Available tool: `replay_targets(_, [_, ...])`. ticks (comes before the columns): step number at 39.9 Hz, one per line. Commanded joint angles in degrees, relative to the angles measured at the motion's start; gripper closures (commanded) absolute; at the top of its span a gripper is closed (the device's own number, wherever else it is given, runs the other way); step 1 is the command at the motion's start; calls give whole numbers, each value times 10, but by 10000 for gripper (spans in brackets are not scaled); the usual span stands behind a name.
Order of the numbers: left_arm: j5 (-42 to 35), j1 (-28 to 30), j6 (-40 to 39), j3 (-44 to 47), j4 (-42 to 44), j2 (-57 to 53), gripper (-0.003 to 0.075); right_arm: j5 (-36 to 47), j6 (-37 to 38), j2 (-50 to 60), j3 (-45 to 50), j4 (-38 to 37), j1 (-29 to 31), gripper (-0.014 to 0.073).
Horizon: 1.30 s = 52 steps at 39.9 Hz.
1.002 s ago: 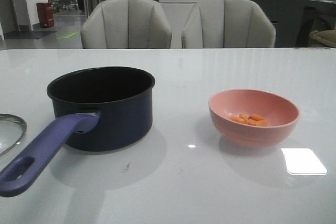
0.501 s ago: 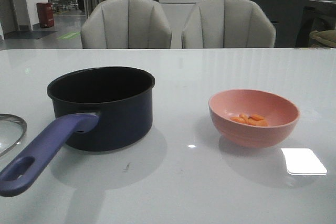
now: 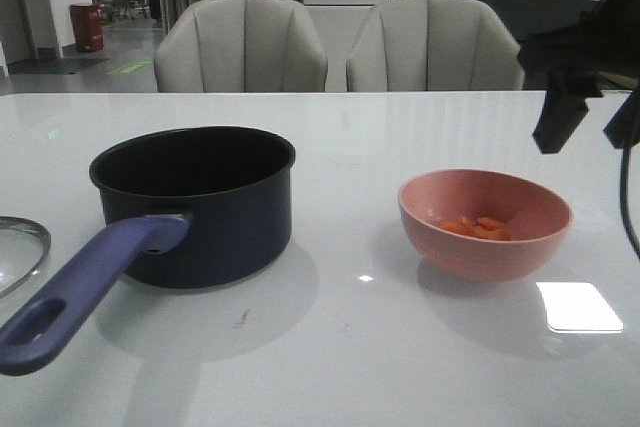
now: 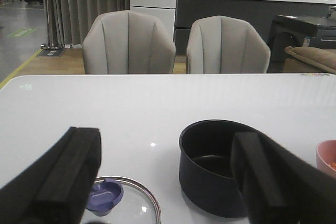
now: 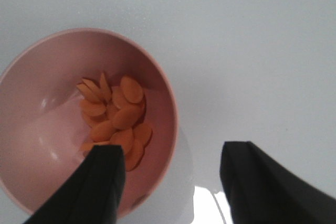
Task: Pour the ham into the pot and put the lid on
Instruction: 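Reach the right gripper down and grasp the pink bowl rim, then lift the pink bowl and carry it over the pot, right gripper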
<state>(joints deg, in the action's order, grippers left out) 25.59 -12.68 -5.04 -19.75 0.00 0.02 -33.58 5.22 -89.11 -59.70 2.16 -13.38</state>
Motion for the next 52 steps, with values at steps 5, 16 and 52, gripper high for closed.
replay_targets(5, [-38,-4,-2,-14,0,13,169,-14,-1,-68,-78,0,2,88])
replay_targets(16, [-38,-4,-2,-14,0,13,169,-18,-1,-127,-95,12,19,100])
replay_targets(52, [-38,-4,-2,-14,0,13,169,-49,-15,-90,-226,63,-36,456])
